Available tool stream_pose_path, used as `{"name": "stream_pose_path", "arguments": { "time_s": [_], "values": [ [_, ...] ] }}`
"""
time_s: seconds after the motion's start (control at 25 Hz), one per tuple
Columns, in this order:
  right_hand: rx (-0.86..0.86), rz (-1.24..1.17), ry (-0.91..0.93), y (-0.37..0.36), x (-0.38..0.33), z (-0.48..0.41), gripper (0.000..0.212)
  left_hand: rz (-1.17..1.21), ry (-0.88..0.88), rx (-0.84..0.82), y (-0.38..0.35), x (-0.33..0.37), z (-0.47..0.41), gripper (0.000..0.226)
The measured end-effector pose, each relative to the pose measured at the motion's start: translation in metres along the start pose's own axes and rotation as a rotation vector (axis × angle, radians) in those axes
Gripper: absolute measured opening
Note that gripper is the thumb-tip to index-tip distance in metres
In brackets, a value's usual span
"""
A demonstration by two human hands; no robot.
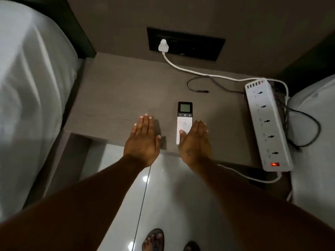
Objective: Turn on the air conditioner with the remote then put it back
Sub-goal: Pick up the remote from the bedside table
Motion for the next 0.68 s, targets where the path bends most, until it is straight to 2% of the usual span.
{"name": "stream_pose_path", "arguments": {
  "time_s": [0.16, 0.28, 0.44, 0.68],
  "values": [
    [0.014, 0.022, 0.024, -0.012, -0.014, -0.028, 0.083, -0.059, -0.018, -0.034, -0.017, 0.001, -0.020, 0.066],
    [0.045, 0.135, 0.013, -0.020, -0.017, -0.037, 0.088, -0.062, -0.021, -0.030, -0.022, 0.000, -0.036, 0.066],
    [0.099, 0.156, 0.027, -0.013, -0.022, -0.043, 0.078, -0.056, -0.014, -0.052, -0.023, 0.002, -0.041, 0.066],
    [0.049, 0.184, 0.037, -0.001, -0.035, -0.035, 0.074, -0.053, -0.009, -0.058, -0.004, 0.001, -0.035, 0.067]
  ]
}}
Point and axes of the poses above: each hand's wrist, its own z-axis away from the middle knuckle, its own y-axis out of the back of the hand, x = y × z, the point moved 9 cm from there along -z, towards the middle knuckle, and after that the axes turned 3 degrees about -z, right-handed, at the moved point
